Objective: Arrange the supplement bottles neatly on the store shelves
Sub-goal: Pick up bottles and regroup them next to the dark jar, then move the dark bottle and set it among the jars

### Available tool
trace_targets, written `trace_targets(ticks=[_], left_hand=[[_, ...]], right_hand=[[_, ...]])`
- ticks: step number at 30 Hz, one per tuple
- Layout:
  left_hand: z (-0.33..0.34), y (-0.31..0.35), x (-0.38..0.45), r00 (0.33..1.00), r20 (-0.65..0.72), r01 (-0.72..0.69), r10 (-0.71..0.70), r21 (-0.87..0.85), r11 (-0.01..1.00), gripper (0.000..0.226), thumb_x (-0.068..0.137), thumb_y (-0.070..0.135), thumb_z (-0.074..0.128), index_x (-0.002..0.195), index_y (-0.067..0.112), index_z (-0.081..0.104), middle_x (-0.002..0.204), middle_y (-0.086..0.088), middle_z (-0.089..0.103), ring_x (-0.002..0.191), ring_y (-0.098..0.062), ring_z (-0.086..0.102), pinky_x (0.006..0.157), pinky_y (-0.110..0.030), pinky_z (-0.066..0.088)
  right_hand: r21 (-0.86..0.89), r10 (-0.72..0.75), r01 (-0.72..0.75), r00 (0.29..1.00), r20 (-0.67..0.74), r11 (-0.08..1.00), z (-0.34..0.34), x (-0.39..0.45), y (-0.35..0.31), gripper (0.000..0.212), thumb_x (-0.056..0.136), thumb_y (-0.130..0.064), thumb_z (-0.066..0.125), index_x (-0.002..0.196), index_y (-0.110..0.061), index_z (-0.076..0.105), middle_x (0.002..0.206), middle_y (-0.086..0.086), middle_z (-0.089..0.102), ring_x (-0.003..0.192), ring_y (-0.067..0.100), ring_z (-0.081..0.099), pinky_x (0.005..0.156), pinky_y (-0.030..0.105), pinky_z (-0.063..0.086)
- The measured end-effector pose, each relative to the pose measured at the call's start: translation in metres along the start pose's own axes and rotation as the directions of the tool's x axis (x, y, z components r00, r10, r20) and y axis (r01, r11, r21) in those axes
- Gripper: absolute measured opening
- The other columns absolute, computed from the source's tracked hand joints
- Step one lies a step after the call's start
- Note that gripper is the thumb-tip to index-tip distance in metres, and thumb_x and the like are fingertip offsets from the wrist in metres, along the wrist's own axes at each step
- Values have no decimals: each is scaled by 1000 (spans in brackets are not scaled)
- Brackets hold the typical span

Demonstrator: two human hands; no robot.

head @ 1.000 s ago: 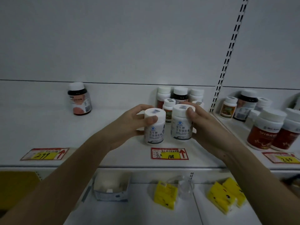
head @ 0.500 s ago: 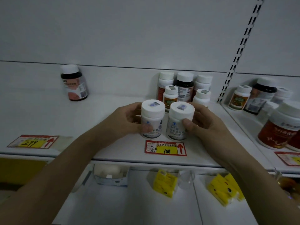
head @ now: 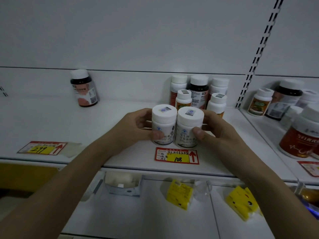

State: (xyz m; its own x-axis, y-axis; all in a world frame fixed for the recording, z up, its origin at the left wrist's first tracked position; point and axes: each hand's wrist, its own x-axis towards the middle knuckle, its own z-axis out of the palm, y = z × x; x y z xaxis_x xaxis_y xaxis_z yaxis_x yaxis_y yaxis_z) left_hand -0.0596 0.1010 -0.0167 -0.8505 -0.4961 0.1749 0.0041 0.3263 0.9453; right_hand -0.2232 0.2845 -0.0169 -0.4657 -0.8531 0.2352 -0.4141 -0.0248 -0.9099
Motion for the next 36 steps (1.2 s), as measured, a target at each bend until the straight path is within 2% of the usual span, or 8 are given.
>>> trace_targets(ticks=[8, 14, 18, 21, 24, 28, 31, 36], left_hand=[[-1, 1, 0, 1000, 18, 2, -2, 4, 1000, 57, 63, 17, 78, 114, 34, 58, 108, 19, 72, 104, -6, 68, 79, -19, 55], [-15, 22, -9, 997, -49, 57, -58, -16, 998, 49, 80, 24, 68, 127, 27, 58, 122, 7, 68, 115, -17, 64, 95, -39, 54], [-42, 70, -20, 980, -197, 44, -10, 173, 984, 40, 92, 41, 53, 127, 22, 59, 119, 3, 69, 112, -15, 64, 96, -36, 53], [-55, 104, -36, 954, -297, 79, 40, 379, 922, 27, 98, 35, 52, 120, 25, 63, 111, 8, 70, 105, -11, 65, 91, -33, 54], [-63, 124, -56, 932, -359, 137, 56, 489, 862, 23, 98, 34, 53, 114, 25, 66, 106, 9, 70, 100, -10, 64, 84, -35, 54], [-81, 139, -83, 914, -396, 205, 91, 643, 738, 15, 96, 35, 56, 105, 28, 66, 100, 12, 68, 92, -4, 63, 71, -16, 49], [-101, 142, -99, 888, -453, 281, 85, 678, 679, 18, 96, 36, 55, 108, 27, 66, 99, 11, 64, 91, -5, 59, 75, -13, 42], [-146, 114, -112, 862, -505, 344, 48, 651, 677, 23, 96, 38, 55, 113, 26, 66, 105, 5, 64, 94, -8, 59, 68, -15, 43]], right_hand=[[31, 6, -6, 1000, 8, 999, -1, 1, 3, 45, 92, -29, 59, 134, -36, 48, 125, -20, 58, 113, -3, 55, 88, 19, 48], [161, 80, -83, 997, 22, 983, -11, 1, -6, 37, 93, -44, 54, 128, -35, 55, 127, -12, 61, 112, 5, 60, 93, 32, 52], [8, 5, -5, 999, -49, 1000, -35, 7, -48, 22, 98, -38, 50, 114, -28, 62, 115, -7, 66, 103, 9, 62, 88, 31, 52], [-115, -136, 129, 989, -56, 985, -44, 14, -89, 16, 98, -32, 52, 104, -26, 65, 102, -9, 67, 92, 5, 61, 79, 25, 51], [-254, -237, 234, 971, 20, 938, -35, 24, -121, 16, 97, -29, 52, 103, -23, 66, 100, -11, 65, 90, 5, 60, 73, 22, 48], [-376, -254, 302, 952, 173, 876, -5, 31, -155, 18, 95, -28, 54, 99, -17, 68, 96, -2, 68, 78, 12, 60, 64, 23, 46], [-414, -264, 339, 937, 229, 845, 25, 32, -173, 19, 93, -29, 54, 97, -16, 68, 94, -1, 68, 72, 11, 59, 63, 24, 46], [-450, -222, 322, 939, 262, 833, 79, 47, -183, 17, 91, -31, 56, 93, -20, 68, 93, -2, 67, 76, 15, 61, 69, 29, 48]])
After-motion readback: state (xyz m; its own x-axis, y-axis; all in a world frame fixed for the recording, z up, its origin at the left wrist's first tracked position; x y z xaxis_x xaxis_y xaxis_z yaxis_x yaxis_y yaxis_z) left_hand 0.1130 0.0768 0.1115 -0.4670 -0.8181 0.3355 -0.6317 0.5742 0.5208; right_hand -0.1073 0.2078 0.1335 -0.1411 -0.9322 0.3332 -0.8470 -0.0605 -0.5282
